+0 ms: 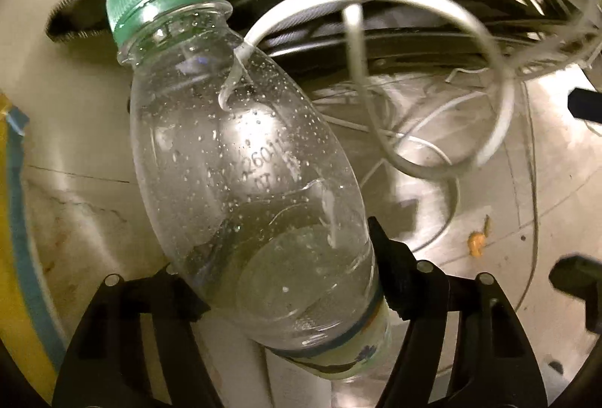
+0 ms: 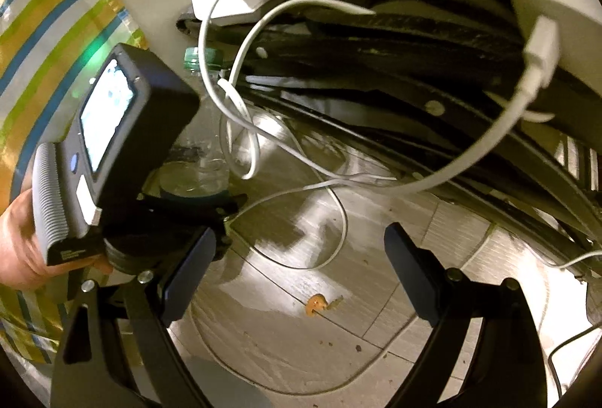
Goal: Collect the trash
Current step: 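Lift the water bottle with the left tool and carry it over the bin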
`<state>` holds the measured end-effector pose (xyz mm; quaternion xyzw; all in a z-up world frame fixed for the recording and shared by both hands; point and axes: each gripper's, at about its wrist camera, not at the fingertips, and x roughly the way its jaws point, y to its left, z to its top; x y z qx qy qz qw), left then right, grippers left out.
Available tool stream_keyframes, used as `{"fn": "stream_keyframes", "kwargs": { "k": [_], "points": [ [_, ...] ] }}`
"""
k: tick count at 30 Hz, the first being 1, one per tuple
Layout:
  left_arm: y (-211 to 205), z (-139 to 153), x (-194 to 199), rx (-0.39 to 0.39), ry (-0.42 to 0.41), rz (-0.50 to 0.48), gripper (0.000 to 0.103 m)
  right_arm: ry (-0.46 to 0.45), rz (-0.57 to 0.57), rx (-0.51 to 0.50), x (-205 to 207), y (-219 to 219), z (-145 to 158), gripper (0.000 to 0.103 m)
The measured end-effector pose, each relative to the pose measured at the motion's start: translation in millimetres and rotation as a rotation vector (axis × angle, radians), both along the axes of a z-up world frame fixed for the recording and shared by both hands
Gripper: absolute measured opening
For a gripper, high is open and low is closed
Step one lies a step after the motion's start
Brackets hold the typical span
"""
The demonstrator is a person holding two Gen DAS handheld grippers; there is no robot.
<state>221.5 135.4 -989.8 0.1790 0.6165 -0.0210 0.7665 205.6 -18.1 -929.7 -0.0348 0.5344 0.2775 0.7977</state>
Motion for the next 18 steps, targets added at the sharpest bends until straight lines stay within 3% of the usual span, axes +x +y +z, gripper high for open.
{"fn": "stream_keyframes", "kwargs": {
  "k": [8,18],
  "points": [
    [-12,36,-10,0.015,0.005,-0.069,0.067,-0.002,-0.009,-0.013,-5,0,37,0.088],
    [-23,107,-21,0.042,-0.015,-0.136,0.067,-0.035,-0.033,-0.006,-14,-6,109,0.088]
  ]
}}
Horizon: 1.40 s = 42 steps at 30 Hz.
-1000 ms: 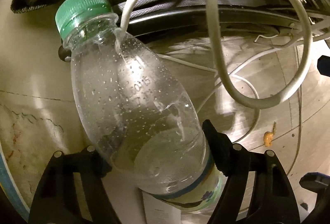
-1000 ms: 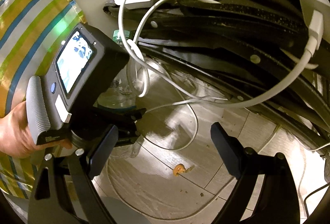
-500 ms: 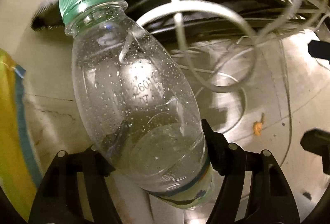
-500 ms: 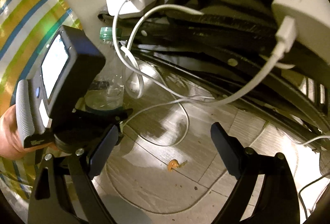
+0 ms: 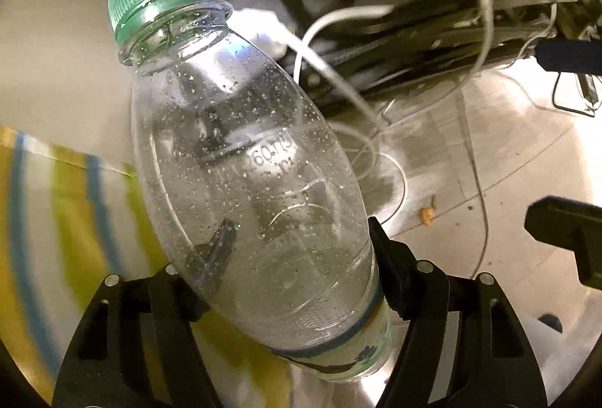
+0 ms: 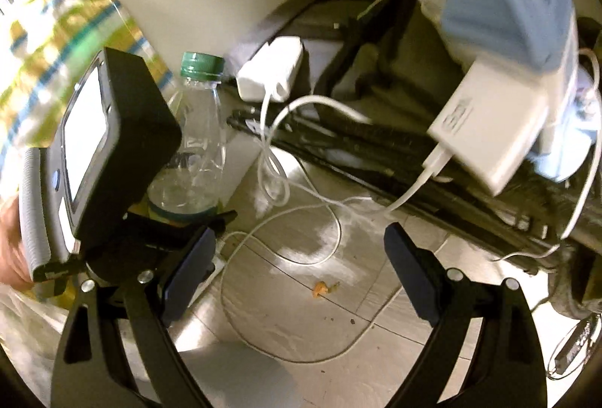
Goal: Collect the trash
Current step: 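Lift the water bottle with the left tool and carry it over the bin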
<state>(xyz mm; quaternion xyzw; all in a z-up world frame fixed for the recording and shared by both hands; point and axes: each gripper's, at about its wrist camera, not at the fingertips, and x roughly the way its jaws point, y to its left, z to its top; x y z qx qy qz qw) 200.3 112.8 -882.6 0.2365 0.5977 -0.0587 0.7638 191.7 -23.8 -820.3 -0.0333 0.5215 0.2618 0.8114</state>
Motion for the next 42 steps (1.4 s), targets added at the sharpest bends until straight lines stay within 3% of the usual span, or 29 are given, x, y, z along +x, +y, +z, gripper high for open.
{"fn": "stream_keyframes", "kwargs": {
  "k": [9,21,31,42],
  "points": [
    [-14,97,-8,0.037,-0.049,-0.083,0.067,-0.037,-0.011,0.008,-18,-3,83,0.088],
    [-40,211,-55,0.003,-0.074,-0.144,0.067,-0.045,-0.052,0.027,-65,-11,169,0.088],
    [-65,271,-118,0.011,-0.045,-0.213,0.067,-0.026,-0.068,0.004,-117,-22,223,0.088],
    [-66,328,-185,-0.028,0.005,-0.17,0.067,0.046,-0.09,-0.023,-181,-37,267,0.088]
  ]
}}
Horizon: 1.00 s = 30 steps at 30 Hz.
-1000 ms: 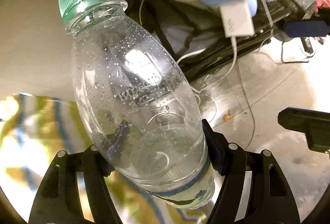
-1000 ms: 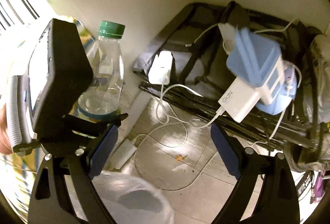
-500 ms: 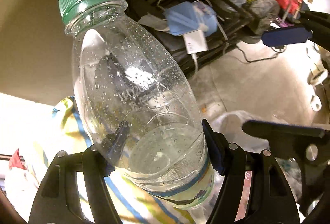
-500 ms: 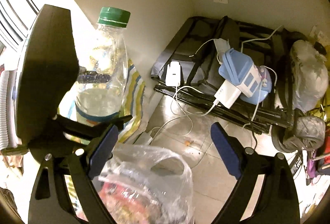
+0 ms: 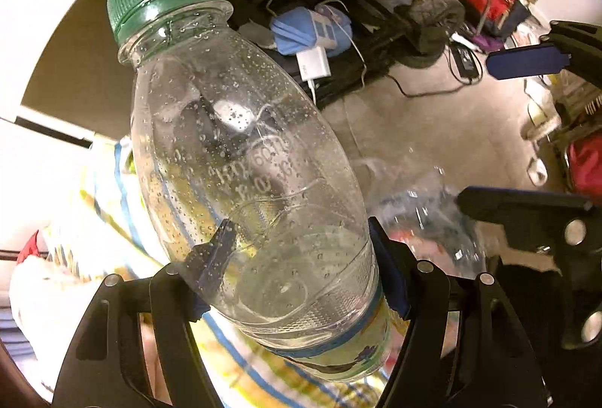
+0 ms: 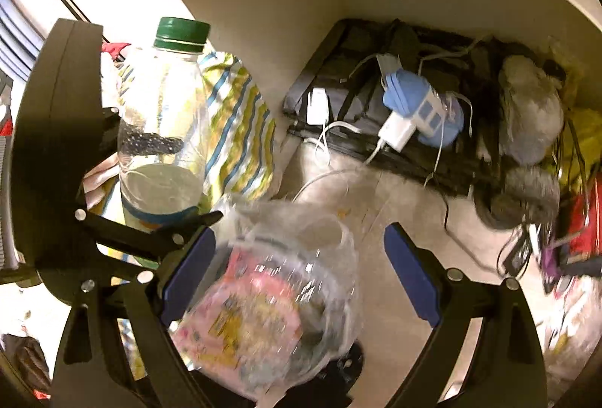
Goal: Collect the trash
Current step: 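Lift the water bottle with the left tool and carry it over the bin, then lower the bottle into the grey bin and open the left tool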
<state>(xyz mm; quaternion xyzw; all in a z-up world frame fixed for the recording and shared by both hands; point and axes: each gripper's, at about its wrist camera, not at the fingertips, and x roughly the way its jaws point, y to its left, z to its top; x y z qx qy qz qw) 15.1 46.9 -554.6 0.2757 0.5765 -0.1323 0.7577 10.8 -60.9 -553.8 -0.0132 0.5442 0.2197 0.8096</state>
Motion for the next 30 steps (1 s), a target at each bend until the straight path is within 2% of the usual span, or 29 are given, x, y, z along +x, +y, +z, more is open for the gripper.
{"fn": "stream_keyframes", "kwargs": {
  "k": [6,11,17,21,30],
  "points": [
    [-5,7,-36,-0.027,0.052,0.011,0.067,0.072,-0.006,-0.001,-34,3,-1,0.088],
    [5,-10,-61,-0.038,0.101,0.064,0.067,0.114,0.003,-0.02,-56,7,-19,0.088],
    [11,-54,-83,-0.039,0.178,0.111,0.067,0.156,0.047,-0.058,-69,12,-50,0.088],
    [10,-95,-92,-0.055,0.224,0.155,0.068,0.169,0.062,-0.085,-71,10,-74,0.088],
    [12,-163,-91,-0.066,0.28,0.203,0.066,0.173,0.128,-0.134,-57,7,-123,0.088]
  ]
}}
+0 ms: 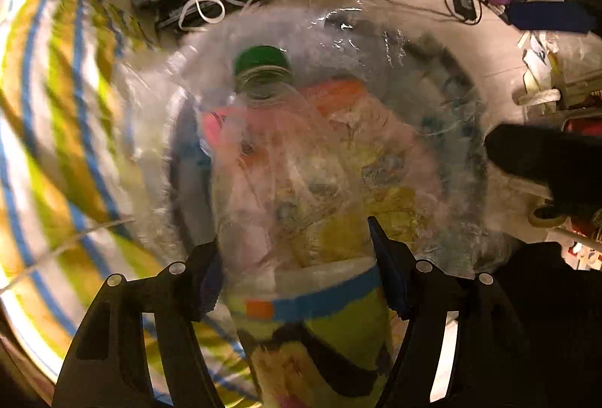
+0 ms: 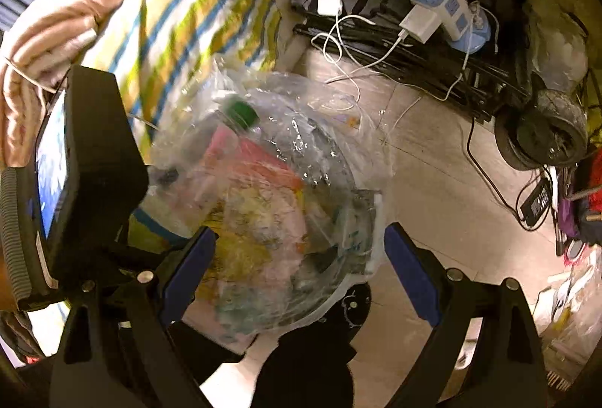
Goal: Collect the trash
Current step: 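Lower the bottle into the grey bin and open the left tool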
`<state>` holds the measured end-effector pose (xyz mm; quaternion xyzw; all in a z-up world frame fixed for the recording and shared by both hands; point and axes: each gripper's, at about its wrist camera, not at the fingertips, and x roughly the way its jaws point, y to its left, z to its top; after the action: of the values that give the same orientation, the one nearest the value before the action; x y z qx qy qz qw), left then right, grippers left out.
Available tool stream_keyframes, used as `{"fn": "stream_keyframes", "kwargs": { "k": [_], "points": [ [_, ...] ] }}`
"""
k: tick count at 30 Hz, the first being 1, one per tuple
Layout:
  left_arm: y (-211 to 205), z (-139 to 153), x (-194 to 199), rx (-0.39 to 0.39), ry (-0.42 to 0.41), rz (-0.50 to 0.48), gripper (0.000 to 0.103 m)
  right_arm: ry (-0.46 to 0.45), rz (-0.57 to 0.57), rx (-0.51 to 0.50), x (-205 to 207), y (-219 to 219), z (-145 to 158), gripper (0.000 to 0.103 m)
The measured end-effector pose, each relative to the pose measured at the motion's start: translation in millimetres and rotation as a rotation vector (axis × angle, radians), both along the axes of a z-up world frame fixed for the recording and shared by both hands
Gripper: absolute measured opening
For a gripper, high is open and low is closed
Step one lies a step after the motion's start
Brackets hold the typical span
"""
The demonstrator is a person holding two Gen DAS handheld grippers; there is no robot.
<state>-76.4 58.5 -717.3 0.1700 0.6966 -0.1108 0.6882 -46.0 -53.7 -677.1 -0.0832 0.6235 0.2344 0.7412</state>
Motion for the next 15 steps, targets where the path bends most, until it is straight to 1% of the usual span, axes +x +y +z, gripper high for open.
{"fn": "stream_keyframes", "kwargs": {
  "k": [5,7,11,15],
  "points": [
    [-1,-35,-6,0.015,0.041,0.005,0.066,-0.001,0.044,-0.029,11,-1,-21,0.088],
    [2,-41,-5,0.019,0.053,0.014,0.066,-0.001,0.046,-0.033,14,-3,-24,0.088],
    [4,-39,-3,0.019,0.055,0.022,0.066,0.0,0.061,-0.041,15,-6,-27,0.088],
    [9,-24,2,0.022,0.028,0.029,0.066,-0.004,0.056,-0.038,12,-8,-20,0.088]
  ]
}}
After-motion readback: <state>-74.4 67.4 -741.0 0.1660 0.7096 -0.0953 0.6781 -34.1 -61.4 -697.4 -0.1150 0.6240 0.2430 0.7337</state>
